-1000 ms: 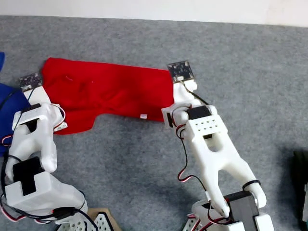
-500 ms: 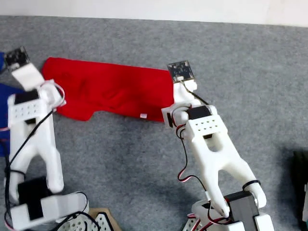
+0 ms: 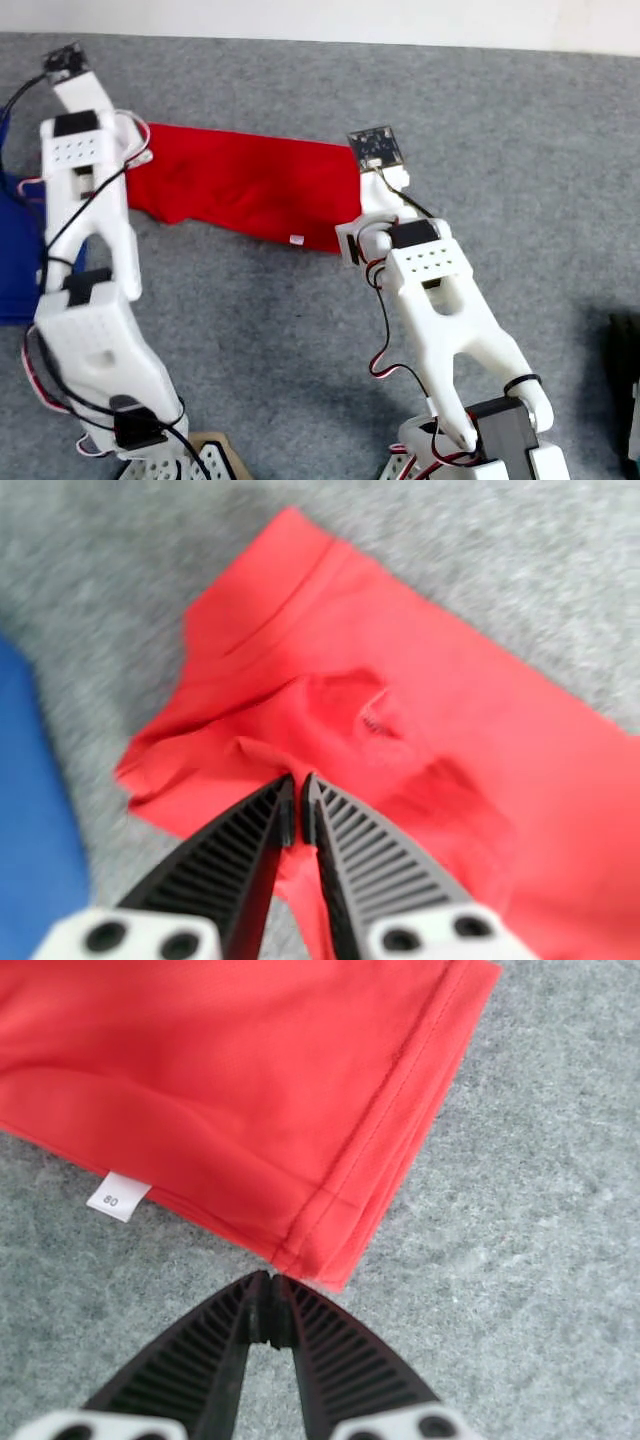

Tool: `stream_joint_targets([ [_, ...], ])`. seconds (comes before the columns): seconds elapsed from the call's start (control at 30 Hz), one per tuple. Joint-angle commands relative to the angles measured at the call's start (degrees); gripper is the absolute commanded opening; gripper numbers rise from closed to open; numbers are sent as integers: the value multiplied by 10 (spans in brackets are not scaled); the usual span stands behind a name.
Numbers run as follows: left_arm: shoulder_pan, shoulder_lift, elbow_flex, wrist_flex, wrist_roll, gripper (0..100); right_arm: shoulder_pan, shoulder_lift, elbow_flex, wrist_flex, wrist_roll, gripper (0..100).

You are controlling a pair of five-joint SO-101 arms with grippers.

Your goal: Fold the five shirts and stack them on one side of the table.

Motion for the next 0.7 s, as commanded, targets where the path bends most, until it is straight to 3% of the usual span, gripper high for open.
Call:
stream_joint_targets([
  [0.0,27,78,-172,45,4,7,-6,-20,9,-10,-4,9],
  [0.27,28,243,-363,107,0,17,-18,-20,15,-10,12,9],
  [0.5,22,313,-509,173,0,293,-19,-20,15,-10,17,9],
  [0.67,12,327,-567,194,1,405,-19,-20,15,-10,17,9],
])
